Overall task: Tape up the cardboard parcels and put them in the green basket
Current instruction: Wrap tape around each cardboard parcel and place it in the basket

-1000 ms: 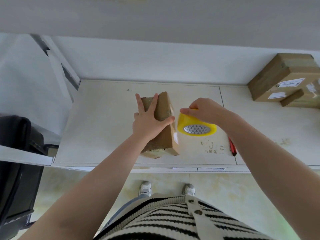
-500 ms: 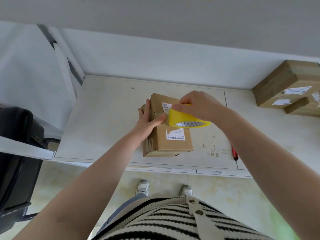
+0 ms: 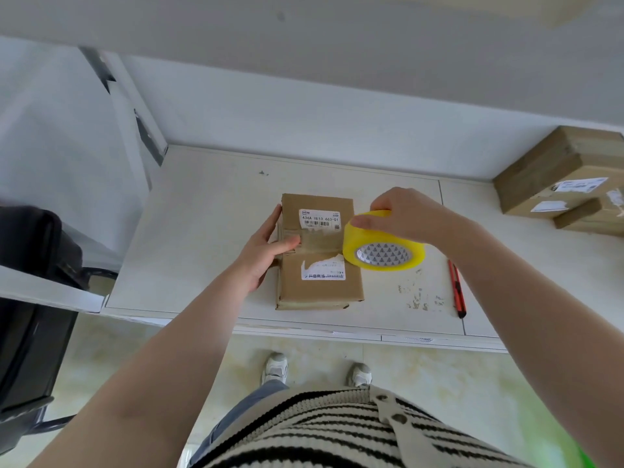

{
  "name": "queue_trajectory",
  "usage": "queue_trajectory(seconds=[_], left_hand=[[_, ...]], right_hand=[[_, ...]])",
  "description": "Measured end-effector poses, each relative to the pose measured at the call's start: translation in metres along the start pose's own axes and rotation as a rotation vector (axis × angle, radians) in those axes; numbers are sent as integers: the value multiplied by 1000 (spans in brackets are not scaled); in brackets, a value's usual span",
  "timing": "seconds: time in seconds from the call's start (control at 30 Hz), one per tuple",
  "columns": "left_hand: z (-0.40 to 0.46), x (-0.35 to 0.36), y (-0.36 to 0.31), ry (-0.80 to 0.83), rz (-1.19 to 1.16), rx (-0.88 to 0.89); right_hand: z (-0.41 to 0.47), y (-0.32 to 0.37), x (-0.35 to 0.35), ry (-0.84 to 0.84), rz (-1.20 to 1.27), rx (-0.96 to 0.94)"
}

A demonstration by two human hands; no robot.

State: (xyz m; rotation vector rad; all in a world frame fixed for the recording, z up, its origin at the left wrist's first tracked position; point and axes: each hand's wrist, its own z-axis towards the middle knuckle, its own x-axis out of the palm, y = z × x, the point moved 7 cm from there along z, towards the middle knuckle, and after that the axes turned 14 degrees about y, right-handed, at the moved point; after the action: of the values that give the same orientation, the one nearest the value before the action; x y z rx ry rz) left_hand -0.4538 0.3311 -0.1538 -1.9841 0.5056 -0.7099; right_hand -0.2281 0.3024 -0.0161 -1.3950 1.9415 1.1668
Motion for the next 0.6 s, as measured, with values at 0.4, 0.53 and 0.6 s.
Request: queue_trajectory(seconds=[0.4, 0.53, 0.6], left_hand=[[-3, 5, -6, 30, 126, 27], [-4, 5, -8, 23, 135, 19], [-5, 5, -8, 27, 138, 12]], right_hand=[[3, -14, -2, -10, -56, 82], [12, -31, 16, 50, -7, 98], [17, -42, 25, 79, -14, 130]])
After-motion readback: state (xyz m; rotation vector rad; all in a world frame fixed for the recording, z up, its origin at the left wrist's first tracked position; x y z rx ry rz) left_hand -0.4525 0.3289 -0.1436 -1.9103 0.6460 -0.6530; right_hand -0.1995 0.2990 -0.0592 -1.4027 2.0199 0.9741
